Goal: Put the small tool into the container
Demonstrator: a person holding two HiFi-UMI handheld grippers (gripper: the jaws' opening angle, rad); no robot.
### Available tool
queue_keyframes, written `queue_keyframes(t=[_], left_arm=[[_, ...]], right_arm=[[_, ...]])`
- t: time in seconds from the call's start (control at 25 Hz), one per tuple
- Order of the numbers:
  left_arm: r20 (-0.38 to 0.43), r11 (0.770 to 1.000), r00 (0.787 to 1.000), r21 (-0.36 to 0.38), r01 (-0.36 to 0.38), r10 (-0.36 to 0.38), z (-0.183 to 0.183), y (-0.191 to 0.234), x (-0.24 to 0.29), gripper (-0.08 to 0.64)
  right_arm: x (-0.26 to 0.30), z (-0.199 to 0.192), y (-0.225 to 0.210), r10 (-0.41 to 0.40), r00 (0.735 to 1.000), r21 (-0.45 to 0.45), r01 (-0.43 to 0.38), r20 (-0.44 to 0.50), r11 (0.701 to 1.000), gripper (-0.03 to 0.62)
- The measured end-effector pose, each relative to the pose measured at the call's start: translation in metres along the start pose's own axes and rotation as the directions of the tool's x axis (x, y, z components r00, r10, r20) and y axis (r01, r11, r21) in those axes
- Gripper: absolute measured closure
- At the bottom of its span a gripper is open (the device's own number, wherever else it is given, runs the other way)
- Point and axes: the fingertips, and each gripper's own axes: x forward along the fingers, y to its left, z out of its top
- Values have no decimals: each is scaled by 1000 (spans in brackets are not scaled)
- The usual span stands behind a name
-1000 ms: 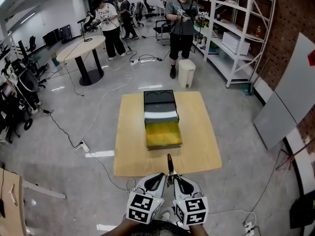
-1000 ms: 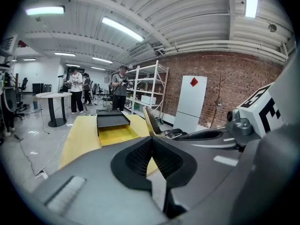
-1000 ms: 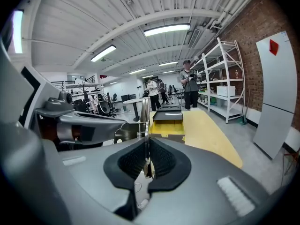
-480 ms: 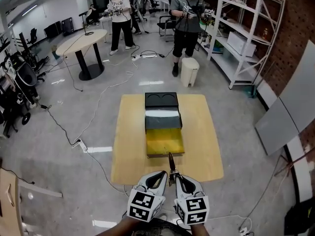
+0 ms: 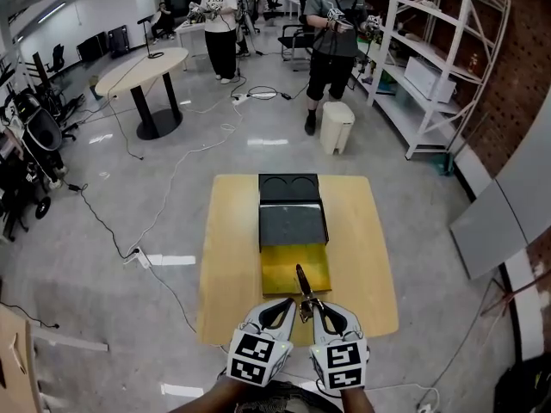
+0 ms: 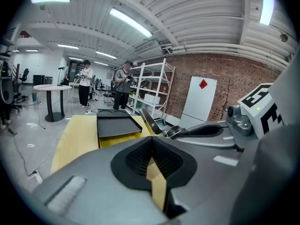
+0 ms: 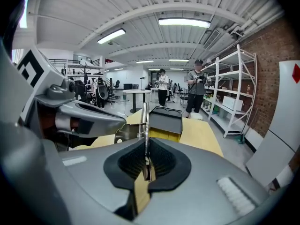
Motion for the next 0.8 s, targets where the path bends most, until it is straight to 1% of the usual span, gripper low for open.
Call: queue_keyframes(t=[0.2, 0.36, 0.48, 0.64, 0.72, 0.8], left_arm=[[-3, 1000, 1000, -16, 11, -11, 21, 54, 40, 545], [2, 1000, 1000, -17, 17, -17, 41, 100, 68, 545], [-4, 999, 1000, -29, 16, -17, 51, 134, 77, 545], [-17, 999, 1000, -41, 6, -6, 50, 169, 92, 545], [-20, 999, 1000, -46, 3, -4, 53, 183, 99, 545], [-23, 999, 1000, -49, 4, -5, 58, 196, 106, 545]], right_arm=[[63, 24, -13, -24, 999, -78, 21, -35, 997, 584], [112, 45, -20, -49, 997, -178, 38, -61, 983, 584], [144, 59, -16, -69, 994, -281, 41, -90, 959, 584], [181, 65, -14, -78, 990, -403, 26, -114, 915, 584], [198, 68, -14, -75, 989, -441, 12, -124, 898, 584], [216, 73, -15, -67, 989, -463, -3, -134, 887, 584]])
